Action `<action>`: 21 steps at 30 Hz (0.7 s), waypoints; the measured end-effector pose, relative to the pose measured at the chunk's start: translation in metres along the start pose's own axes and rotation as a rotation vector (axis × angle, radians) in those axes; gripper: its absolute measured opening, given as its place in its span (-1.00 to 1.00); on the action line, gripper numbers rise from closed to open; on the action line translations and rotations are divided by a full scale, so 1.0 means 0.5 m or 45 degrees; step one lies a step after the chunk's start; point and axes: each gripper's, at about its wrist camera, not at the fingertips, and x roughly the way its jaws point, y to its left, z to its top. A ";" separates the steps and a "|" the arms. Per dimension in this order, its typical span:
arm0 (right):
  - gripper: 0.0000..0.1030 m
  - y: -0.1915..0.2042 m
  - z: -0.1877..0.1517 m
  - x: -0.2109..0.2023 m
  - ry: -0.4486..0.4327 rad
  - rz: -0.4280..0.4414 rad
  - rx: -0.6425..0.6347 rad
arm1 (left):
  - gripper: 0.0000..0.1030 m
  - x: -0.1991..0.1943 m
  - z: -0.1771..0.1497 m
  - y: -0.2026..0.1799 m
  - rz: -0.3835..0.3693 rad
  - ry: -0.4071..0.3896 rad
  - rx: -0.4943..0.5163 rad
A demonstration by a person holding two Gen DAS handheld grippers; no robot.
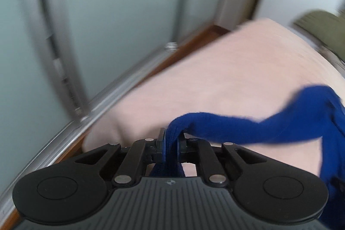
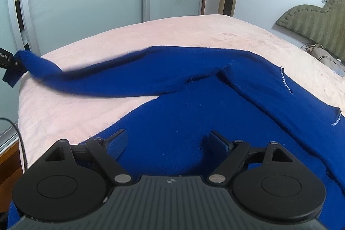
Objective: Fold small clothes
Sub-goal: 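Lay the held sleeve across the sweater body and open the left gripper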
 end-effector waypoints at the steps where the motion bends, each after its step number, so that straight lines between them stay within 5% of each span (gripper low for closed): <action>1: 0.64 -0.002 0.000 0.000 0.000 0.003 0.004 | -0.82 0.000 -0.002 0.013 0.024 -0.001 -0.033; 6: 0.66 -0.002 0.003 0.002 0.002 0.013 0.002 | -0.55 0.045 0.001 0.088 -0.063 0.172 -0.280; 9: 0.66 0.000 -0.002 0.004 0.008 0.016 -0.006 | 0.01 0.018 -0.006 0.153 -0.064 0.148 -0.445; 11: 0.67 0.000 -0.006 0.006 0.014 0.017 -0.010 | 0.03 -0.006 -0.007 0.163 0.046 0.061 -0.486; 15: 0.67 -0.001 -0.008 0.011 0.017 0.020 -0.003 | 0.03 -0.048 0.000 0.114 0.181 -0.064 -0.254; 21: 0.67 0.010 0.011 0.013 0.012 0.016 -0.050 | 0.15 -0.049 -0.014 -0.059 -0.012 -0.102 0.286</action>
